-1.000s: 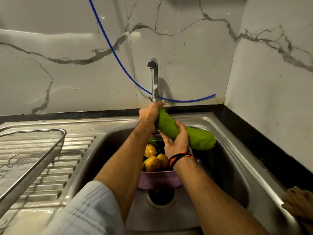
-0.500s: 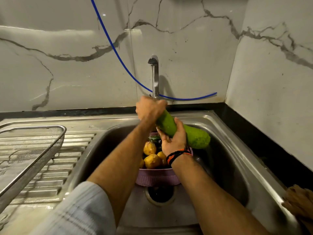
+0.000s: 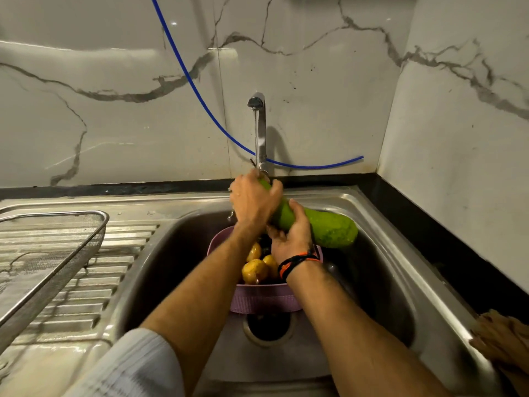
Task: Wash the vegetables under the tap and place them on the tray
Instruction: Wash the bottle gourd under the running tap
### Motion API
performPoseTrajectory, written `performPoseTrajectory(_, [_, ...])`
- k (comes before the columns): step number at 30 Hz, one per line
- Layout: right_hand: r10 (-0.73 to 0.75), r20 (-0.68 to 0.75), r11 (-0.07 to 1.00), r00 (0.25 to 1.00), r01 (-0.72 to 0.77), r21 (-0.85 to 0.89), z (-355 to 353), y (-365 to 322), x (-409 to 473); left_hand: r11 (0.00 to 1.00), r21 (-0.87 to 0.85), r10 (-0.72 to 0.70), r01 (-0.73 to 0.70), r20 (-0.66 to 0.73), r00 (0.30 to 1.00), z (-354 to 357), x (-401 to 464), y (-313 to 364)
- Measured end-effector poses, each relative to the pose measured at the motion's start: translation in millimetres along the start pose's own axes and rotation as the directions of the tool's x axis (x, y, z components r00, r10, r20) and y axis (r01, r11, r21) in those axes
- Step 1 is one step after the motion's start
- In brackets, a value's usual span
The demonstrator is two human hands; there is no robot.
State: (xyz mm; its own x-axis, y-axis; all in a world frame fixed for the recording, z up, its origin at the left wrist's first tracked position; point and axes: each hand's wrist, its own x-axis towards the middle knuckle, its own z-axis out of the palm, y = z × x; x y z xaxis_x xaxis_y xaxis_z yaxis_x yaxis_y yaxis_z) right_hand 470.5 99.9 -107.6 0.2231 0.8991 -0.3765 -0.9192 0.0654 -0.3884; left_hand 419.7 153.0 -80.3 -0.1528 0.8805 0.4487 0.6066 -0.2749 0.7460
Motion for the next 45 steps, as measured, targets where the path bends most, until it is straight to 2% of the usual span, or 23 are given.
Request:
performPoseTrajectory(2, [-0.043, -0.001, 0.998, 0.999, 0.043, 0.034, 2.2, 1.6, 2.9, 0.988, -0.02, -0.153, 0.156, 0.104, 0.983, -12.5, 23.7, 10.7])
performPoseTrajectory(5, [-0.082, -0.005, 0.995, 0.997, 0.082, 0.051, 2.6, 3.7, 3.4, 0.888, -0.17, -0.35, 0.428, 0.355, 0.867, -28.8, 38.7, 21.5])
performPoseTrajectory(6, [-0.083, -0.011, 0.995, 0.996, 0.084, 0.053, 2.4, 2.8, 4.0, 0.847, -0.239, -0.37, 0.475, 0.376, 0.85, -29.1, 37.2, 20.1])
performPoseTrajectory(7, [-0.078, -0.015, 0.996, 0.997, 0.079, 0.042, 3.1, 1.5, 3.8, 0.822, -0.309, -0.375, 0.478, 0.339, 0.863, -26.1, 31.6, 17.6])
performPoseTrajectory(9, [-0.044, -0.017, 0.999, 0.999, 0.044, 0.003, 2.7, 2.3, 2.0, 0.859, -0.401, -0.305, 0.318, 0.096, 0.947, -13.7, 8.8, 12.4])
performPoseTrajectory(11, [-0.009, -0.007, 1.0, 1.0, 0.009, -0.018, 1.3, 6.6, 0.0, 0.956, -0.289, -0.096, 0.058, -0.122, 0.988, -0.5, -20.0, 10.6])
performPoseTrajectory(13, [0.016, 0.028, 0.998, 0.999, -0.015, -0.053, -1.0, 7.8, -3.0, 0.983, -0.149, 0.082, -0.104, -0.149, 0.985, 9.9, -35.1, 6.6])
performPoseTrajectory(15, [0.037, 0.047, 0.997, 0.998, -0.034, -0.062, -1.4, 5.9, -5.3, 0.989, -0.1, 0.102, -0.111, -0.092, 0.991, 10.7, -31.3, 1.8])
performPoseTrajectory(18, [0.011, -0.005, 1.0, 1.0, -0.011, -0.005, 1.2, 2.5, -2.6, 0.997, -0.078, -0.03, 0.026, -0.043, 0.999, -3.6, -5.7, 5.7])
performPoseTrajectory(20, [-0.01, -0.014, 1.0, 1.0, 0.01, 0.013, 3.3, 2.0, -0.9, 0.976, -0.082, -0.194, 0.201, 0.084, 0.977, -15.3, 15.7, 13.8])
performPoseTrajectory(22, [-0.024, -0.01, 0.999, 1.0, 0.025, 0.029, 4.7, 2.0, 0.3, 0.903, -0.15, -0.359, 0.403, 0.251, 0.899, -28.1, 29.0, 19.8])
performPoseTrajectory(24, [-0.047, -0.018, 0.998, 0.999, 0.048, 0.028, 4.1, 2.1, 2.7, 0.808, -0.267, -0.426, 0.525, 0.351, 0.834, -34.8, 30.8, 20.1])
performPoseTrajectory(25, [-0.054, -0.021, 0.998, 0.998, 0.054, 0.018, 3.4, 2.5, 4.6, 0.802, -0.311, -0.418, 0.51, 0.319, 0.851, -33.0, 25.9, 19.6])
performPoseTrajectory(26, [-0.052, -0.02, 0.999, 0.998, 0.052, 0.012, 3.9, 3.1, 4.9, 0.836, -0.341, -0.373, 0.43, 0.222, 0.901, -27.5, 17.5, 17.6])
performPoseTrajectory(28, [-0.038, -0.016, 0.999, 0.999, 0.038, 0.003, 2.8, 7.2, 4.5, 0.939, -0.307, -0.174, 0.157, -0.029, 0.984, -12.1, -7.0, 13.1])
performPoseTrajectory(29, [-0.027, -0.017, 1.0, 1.0, 0.027, -0.005, 2.1, 8.8, 3.2, 0.973, -0.23, -0.053, 0.026, -0.111, 0.992, -5.5, -19.1, 11.3])
performPoseTrajectory(31, [0.001, -0.012, 1.0, 1.0, -0.001, -0.031, 0.2, 9.2, -0.5, 0.989, -0.09, 0.104, -0.119, -0.15, 0.983, 6.2, -30.9, 4.9])
performPoseTrajectory(33, [0.019, -0.009, 0.999, 1.0, -0.019, -0.038, -1.4, 6.4, -3.4, 0.992, -0.041, 0.115, -0.118, -0.079, 0.99, 7.0, -26.2, 1.8])
performPoseTrajectory(35, [0.002, -0.016, 1.0, 1.0, -0.002, -0.023, 0.1, 2.0, -3.4, 0.999, -0.025, 0.042, -0.042, -0.009, 0.999, -0.5, -11.8, 4.8])
performPoseTrajectory(37, [-0.036, -0.009, 0.999, 0.999, 0.036, -0.002, 2.3, 1.8, -2.1, 0.993, -0.053, -0.1, 0.103, 0.051, 0.994, -11.3, 8.1, 13.9])
performPoseTrajectory(40, [-0.059, -0.005, 0.998, 0.998, 0.059, 0.014, 4.5, 3.3, 0.7, 0.938, -0.066, -0.324, 0.339, 0.173, 0.93, -23.3, 31.0, 23.1])
performPoseTrajectory(42, [-0.057, -0.006, 0.998, 0.998, 0.057, 0.016, 3.2, 1.7, 2.2, 0.867, -0.151, -0.421, 0.475, 0.291, 0.859, -28.1, 34.3, 21.0])
performPoseTrajectory(45, [-0.056, 0.004, 0.998, 0.998, 0.056, -0.009, 1.0, 0.2, 4.3, 0.659, -0.43, -0.471, 0.617, 0.404, 0.784, -28.0, 26.1, 9.6])
